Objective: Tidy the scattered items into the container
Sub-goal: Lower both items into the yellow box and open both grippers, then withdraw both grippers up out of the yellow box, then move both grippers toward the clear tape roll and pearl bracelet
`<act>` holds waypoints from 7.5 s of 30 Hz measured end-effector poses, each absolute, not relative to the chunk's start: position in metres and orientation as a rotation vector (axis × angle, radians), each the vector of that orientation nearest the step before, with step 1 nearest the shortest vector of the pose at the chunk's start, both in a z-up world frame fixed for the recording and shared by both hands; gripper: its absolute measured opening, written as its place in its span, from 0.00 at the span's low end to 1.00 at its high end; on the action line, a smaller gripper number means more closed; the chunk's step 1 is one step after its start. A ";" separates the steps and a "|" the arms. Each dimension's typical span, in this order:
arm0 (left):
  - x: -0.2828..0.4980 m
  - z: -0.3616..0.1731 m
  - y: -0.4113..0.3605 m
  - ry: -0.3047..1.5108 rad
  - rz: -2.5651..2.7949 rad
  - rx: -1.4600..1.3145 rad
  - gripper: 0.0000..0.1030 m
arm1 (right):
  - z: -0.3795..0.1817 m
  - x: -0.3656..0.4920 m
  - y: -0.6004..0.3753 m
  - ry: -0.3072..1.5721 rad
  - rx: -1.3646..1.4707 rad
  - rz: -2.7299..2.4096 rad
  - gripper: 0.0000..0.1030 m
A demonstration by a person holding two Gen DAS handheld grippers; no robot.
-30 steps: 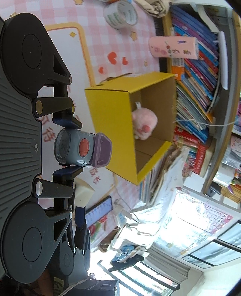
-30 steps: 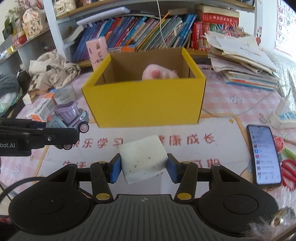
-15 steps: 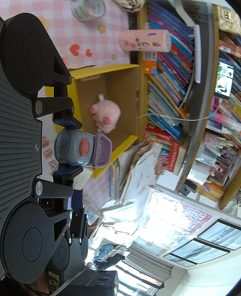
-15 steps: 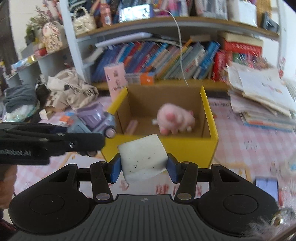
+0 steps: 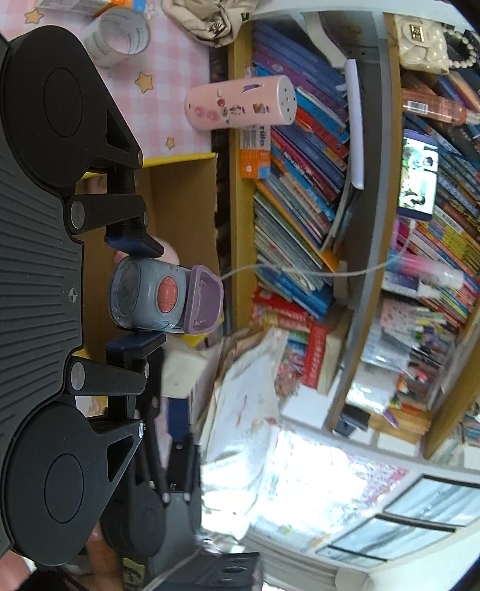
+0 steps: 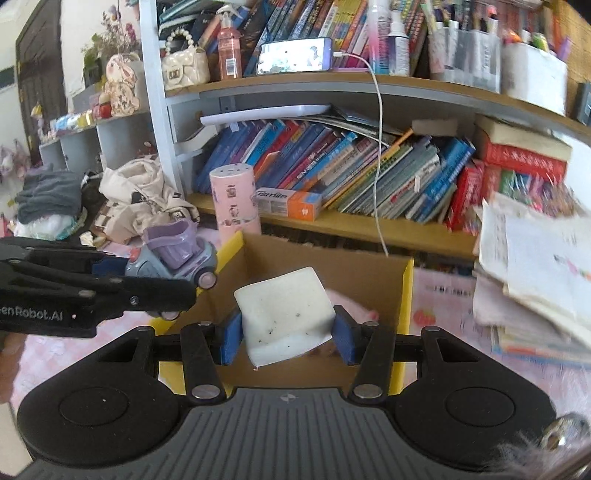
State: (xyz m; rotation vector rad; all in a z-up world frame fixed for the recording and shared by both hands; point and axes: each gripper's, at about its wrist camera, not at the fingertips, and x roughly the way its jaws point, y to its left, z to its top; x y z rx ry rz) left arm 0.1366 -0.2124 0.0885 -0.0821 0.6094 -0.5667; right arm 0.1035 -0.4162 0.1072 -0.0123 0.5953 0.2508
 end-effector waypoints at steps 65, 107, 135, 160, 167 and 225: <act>0.165 0.055 -0.238 0.727 -0.410 0.175 0.77 | 0.063 0.186 -0.411 0.825 -0.348 0.551 0.77; 0.044 0.051 -0.099 0.565 -0.191 -0.004 0.95 | 0.092 0.043 -0.307 0.689 -0.139 0.460 0.86; 0.012 0.024 0.026 0.672 -0.205 0.056 0.96 | 0.026 0.030 -0.142 0.746 -0.180 0.313 0.94; 0.010 0.003 0.091 0.768 -0.094 0.002 0.96 | 0.010 0.043 -0.071 0.806 -0.301 0.399 0.96; 0.016 -0.002 0.100 0.781 -0.076 -0.021 0.96 | 0.006 0.056 -0.065 0.789 -0.308 0.409 0.96; 0.147 -0.054 0.132 0.834 0.111 -0.091 0.94 | -0.031 0.249 -0.084 0.803 -0.170 0.254 0.94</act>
